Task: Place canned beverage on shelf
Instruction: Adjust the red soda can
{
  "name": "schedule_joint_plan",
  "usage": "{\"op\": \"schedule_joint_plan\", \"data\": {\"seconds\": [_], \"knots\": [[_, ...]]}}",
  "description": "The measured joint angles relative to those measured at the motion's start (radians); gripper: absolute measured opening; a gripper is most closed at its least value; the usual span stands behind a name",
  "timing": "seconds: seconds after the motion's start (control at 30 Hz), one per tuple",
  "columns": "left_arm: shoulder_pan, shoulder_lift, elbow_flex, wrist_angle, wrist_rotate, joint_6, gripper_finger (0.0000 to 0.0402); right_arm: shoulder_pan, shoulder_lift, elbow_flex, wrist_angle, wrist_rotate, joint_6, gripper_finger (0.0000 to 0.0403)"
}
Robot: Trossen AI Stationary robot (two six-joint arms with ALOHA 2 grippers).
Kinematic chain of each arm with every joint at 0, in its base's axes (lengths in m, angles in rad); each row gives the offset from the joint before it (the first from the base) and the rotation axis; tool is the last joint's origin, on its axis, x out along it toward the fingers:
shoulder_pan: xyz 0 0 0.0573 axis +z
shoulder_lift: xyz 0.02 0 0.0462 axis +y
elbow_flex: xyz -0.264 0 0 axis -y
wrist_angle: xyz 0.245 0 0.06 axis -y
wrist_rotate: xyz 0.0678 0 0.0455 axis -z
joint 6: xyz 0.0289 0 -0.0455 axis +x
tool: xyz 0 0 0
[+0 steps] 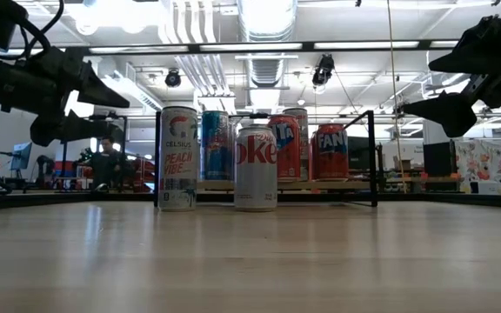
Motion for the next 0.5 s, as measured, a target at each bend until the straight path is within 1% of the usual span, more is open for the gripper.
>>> {"op": "schedule_joint_plan", "data": {"seconds": [0.5], "knots": [[0.000,0.006,0.000,-0.003,0.000,0.000,0.0398,0.000,0.002,0.000,0.008,0.000,0.001,0.0380]]}}
